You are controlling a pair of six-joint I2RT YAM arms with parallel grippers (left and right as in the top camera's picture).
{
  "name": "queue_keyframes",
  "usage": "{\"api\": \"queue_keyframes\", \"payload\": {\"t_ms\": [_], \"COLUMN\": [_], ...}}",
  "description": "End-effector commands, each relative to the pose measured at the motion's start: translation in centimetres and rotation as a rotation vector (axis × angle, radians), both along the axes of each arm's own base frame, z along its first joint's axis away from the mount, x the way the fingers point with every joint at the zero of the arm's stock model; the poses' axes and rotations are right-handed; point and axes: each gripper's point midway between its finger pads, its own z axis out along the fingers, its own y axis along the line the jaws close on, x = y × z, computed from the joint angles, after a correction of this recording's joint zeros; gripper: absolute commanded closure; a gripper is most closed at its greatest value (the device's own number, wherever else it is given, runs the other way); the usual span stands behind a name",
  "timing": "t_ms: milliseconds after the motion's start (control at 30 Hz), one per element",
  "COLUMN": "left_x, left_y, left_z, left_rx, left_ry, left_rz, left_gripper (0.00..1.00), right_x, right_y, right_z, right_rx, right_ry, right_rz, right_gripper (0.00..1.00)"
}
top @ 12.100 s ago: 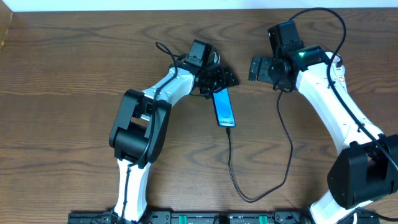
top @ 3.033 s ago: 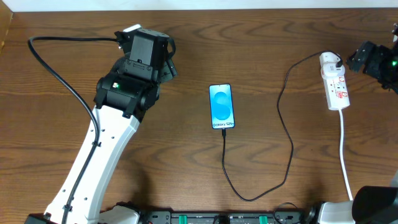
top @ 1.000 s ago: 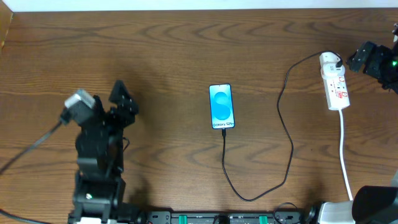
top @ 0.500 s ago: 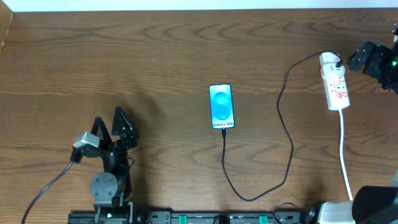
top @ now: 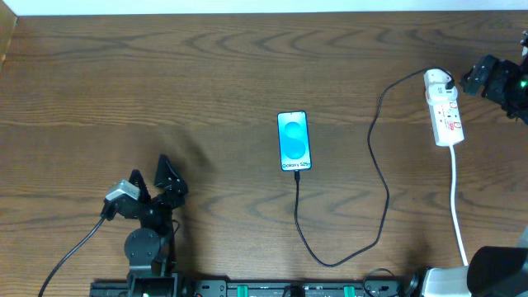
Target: Plug charger to phone and switch on socket
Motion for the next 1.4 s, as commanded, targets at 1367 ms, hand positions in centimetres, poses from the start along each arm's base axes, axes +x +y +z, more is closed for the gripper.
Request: {"api": "queue_keyframes", "payload": {"t_ms": [1367], "left_x": [-0.5], "left_y": [-1.5], "left_z": [-2.6], "left_rx": [0.126], "left_ry": [0.124], "left_rz": [-0.102], "left_gripper": [0.19], "right_x": [-0.1], "right_y": [0.1], "right_z": [0.4], "right_rx": [0.003], "right_ry": [-0.011], "right_rz": [-0.009], "right_gripper": [0.01]}}
